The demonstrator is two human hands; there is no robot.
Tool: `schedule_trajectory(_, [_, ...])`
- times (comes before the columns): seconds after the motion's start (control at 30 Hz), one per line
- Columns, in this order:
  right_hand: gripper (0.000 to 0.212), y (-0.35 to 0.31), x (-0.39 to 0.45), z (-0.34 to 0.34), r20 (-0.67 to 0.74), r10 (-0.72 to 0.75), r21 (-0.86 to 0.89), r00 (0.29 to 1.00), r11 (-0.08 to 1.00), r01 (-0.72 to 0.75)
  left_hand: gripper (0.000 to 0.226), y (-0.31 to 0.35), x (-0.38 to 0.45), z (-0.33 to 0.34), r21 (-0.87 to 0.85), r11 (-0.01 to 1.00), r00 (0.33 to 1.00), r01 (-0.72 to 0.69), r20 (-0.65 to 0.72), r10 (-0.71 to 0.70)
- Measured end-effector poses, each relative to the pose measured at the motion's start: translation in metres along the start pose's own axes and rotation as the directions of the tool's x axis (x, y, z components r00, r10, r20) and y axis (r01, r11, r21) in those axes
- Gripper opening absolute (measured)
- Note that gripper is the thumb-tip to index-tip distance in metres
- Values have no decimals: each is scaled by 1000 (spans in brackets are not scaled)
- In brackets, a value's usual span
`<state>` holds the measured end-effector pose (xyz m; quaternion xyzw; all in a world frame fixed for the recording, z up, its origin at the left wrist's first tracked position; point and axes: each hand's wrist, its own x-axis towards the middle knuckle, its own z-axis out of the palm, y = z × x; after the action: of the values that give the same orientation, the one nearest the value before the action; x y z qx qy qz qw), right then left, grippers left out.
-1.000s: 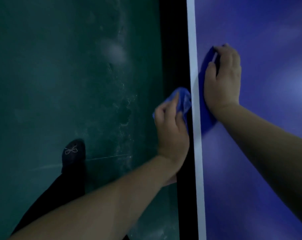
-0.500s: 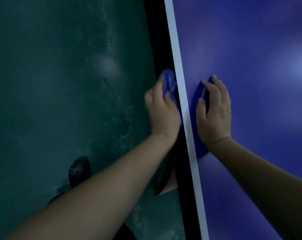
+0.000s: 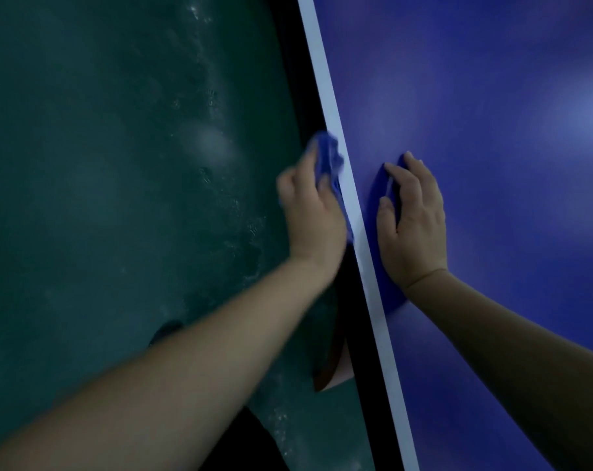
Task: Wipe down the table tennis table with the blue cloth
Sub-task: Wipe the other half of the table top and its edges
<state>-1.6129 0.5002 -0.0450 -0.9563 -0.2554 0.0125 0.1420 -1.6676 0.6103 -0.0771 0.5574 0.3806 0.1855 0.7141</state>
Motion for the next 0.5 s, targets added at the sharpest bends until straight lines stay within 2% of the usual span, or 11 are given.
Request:
schedule_trajectory(0.07, [46,1,0,0,-4,-6,2,1000,1000,6,43,15,52,1,5,1000,1000,16,-17,-15])
schedule_trajectory(0.13, [46,1,0,0,-5,-11,21,1000,1000,11,42,19,64,1,-26,998,999,49,-10,-49])
schedule_trajectory(0.33, [37,-2,2,-4,4,16,112,1000,994,-16,44,-10,-50,-3,-43,993,993,114,18,-113])
schedule_trajectory(0.4, [34,-6,11,-4,7,42,153,999,987,-42,42,-5,-29,-2,-50,992,993,115,24,-114])
schedule_trajectory(0.5, [30,-19,45,-1,-12,20,174,1000,985,-17,40,22,58,0,-48,997,998,62,-6,-62])
